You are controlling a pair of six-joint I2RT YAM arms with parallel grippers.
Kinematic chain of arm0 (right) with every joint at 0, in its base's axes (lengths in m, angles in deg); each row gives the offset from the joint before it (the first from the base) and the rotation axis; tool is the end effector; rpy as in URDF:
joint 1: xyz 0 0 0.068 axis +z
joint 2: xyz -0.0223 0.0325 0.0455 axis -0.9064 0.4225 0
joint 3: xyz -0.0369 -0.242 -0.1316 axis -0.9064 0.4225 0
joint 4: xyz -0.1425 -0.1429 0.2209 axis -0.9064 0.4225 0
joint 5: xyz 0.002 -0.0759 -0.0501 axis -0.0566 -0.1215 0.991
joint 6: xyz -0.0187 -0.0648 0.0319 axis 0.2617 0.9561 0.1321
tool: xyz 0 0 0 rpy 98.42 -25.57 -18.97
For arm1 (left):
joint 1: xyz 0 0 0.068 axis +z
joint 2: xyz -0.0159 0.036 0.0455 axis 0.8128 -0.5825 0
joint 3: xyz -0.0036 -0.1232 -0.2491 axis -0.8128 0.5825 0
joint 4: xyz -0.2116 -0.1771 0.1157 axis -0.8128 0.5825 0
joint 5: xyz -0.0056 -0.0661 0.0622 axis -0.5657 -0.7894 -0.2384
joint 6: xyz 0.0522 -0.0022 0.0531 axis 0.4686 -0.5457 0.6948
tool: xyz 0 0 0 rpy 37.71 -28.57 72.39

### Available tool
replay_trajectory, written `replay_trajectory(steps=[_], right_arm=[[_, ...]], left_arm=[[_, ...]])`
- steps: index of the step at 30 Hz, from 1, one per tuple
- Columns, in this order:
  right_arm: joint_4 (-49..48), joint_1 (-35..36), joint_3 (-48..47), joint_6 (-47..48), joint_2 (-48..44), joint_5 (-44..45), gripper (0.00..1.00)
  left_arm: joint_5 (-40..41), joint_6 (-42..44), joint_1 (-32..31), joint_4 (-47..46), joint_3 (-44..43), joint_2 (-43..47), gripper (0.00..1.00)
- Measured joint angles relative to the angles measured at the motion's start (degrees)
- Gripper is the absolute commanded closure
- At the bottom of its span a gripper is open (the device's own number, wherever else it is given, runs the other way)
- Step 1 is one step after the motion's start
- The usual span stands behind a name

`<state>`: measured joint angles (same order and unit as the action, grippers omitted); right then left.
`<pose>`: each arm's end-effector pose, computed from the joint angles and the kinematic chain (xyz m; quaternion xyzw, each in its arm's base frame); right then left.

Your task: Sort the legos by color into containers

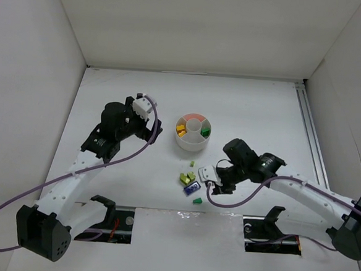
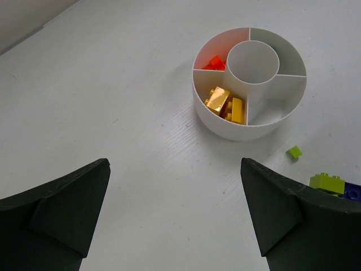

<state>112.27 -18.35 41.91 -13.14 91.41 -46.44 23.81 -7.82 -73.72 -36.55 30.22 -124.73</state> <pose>0.1450 0.2085 0.2329 -0.7501 0.5257 0.2903 0.2771 0.2691 -0.1178 0.3144 0.3308 0.7132 -0.1662 0.5952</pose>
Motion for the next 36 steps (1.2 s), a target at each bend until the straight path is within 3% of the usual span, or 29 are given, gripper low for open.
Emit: replay_trajectory(steps=[15,36], right_arm=[[-2.89,15.32,1.55,-2.62,12.15,7.91,0.49],[-12.11,19.39,0.59,-10.69,21.14,14.97,0.46]], left_arm=[[3.87,0.9,0.0,2.8,2.67,3.45,0.0],[4.04,1.53,0.11,2.05,4.37,3.58,0.0]])
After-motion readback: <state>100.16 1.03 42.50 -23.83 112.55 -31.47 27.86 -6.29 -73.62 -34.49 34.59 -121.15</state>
